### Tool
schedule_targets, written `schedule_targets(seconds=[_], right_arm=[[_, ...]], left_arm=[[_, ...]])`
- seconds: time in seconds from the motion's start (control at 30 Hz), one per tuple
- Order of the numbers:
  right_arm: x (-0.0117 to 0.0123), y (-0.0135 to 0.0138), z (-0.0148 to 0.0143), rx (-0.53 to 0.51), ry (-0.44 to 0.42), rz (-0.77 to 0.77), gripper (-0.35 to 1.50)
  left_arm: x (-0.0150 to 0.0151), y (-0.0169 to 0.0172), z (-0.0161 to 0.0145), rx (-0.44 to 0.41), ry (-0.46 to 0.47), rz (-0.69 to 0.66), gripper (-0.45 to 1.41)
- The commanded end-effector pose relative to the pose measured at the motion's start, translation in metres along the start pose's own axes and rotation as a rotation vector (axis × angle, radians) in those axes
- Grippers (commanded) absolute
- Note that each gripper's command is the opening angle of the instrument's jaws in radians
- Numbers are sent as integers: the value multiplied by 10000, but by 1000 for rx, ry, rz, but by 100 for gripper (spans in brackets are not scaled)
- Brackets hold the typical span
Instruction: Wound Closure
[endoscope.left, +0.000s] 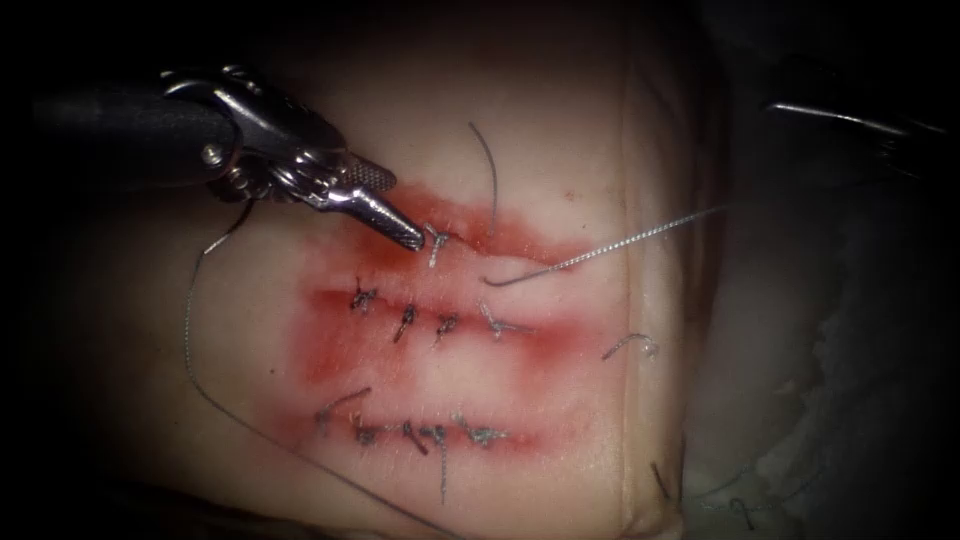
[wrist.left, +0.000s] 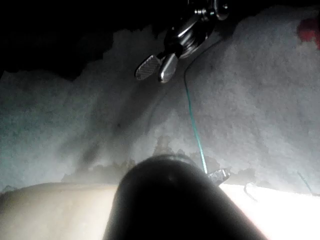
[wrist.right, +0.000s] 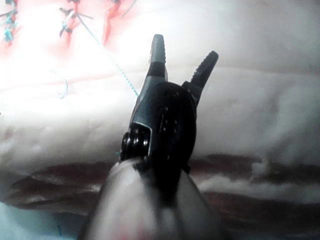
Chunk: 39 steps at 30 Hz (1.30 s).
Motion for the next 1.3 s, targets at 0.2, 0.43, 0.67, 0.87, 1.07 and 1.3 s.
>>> schedule_targets(seconds=[0.2, 0.43, 0.67, 0.87, 1.07, 1.3], right_arm=[[-51, -50, -56, 76, -5, -36, 113], [-67, -84, -95, 175, -9, -19, 101], [-41, -88, -114, 108, 59, -31, 104], [-43, -97, -122, 105, 61, -26, 104], [-44, -106, -134, 104, 62, -22, 106], [-46, -111, -143, 113, 63, -18, 106]], left_arm=[[-70, -33, 34, 120, -119, 40, 68], [-98, -14, 105, 153, -38, 80, 68], [-156, 58, 208, 224, 80, -4, 64], [-210, 95, 265, 332, 221, -111, 66], [-221, 108, 332, 382, 363, -126, 73], [-186, 106, 380, 396, 514, -143, 66]])
